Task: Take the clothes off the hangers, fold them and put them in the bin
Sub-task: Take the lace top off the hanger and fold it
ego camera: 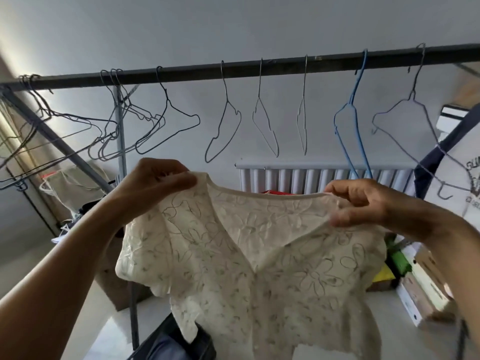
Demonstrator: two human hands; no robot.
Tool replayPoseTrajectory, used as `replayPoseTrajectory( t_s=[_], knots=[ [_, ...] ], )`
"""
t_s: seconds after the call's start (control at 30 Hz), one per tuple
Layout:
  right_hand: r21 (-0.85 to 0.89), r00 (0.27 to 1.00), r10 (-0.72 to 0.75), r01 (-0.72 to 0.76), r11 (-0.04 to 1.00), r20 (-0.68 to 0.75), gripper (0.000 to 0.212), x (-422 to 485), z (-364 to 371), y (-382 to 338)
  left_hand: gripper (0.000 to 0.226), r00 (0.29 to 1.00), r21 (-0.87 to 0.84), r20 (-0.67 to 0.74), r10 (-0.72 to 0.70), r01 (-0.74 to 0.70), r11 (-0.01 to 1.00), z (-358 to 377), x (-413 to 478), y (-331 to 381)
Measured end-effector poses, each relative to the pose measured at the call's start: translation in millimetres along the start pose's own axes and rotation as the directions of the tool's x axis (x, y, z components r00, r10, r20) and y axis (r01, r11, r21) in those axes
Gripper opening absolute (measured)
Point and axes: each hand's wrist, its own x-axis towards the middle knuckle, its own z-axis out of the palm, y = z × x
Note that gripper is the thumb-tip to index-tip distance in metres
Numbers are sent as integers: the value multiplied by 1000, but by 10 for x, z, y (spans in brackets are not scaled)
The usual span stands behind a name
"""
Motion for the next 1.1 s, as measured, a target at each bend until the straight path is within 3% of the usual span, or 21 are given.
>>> replayPoseTrajectory(
  t_s=[0.07, 0.17, 0.3, 0.4, 0.5, 0.73, 0.93, 1.03, 1.1],
  knots=[
    [-82, 1000, 13, -11, 997, 23, 42, -10, -6, -41, 25, 1000, 2, -15, 3, -3, 1000, -25, -16, -27],
    [-161, 979, -66, 35, 986, -191, 23, 4, 73, -76, 24, 998, -18, -61, -15, 13, 1000, -46, -46, -40],
    [-246, 879, -162, 52, 968, -449, 32, 102, 257, -52, 22, 989, 97, -145, -38, 52, 994, 8, -56, -49],
    [-362, 754, -215, -32, 932, -620, 41, 203, 432, -22, 23, 955, 232, -284, -83, 152, 961, 147, -85, 38],
    [-372, 688, -210, -93, 924, -694, 38, 277, 657, -87, 23, 937, 140, -302, -176, 226, 964, 388, -144, 191],
    [-93, 723, -79, 20, 995, -687, 28, 422, 1131, -178, 23, 960, -234, -142, -241, 204, 951, 1159, -305, 405],
    [-67, 728, -50, 6, 998, -684, 28, 502, 1198, -167, 24, 970, -532, -91, -227, 146, 834, 1439, -334, 618],
    [111, 769, 8, 81, 991, -640, 41, 464, 1192, -176, 28, 975, -587, -39, -219, 155, 795, 1444, -349, 694],
    [124, 818, -5, 94, 988, -576, 53, 422, 1188, -202, 45, 976, -636, 28, -215, 184, 750, 1411, -364, 750]
  ],
)
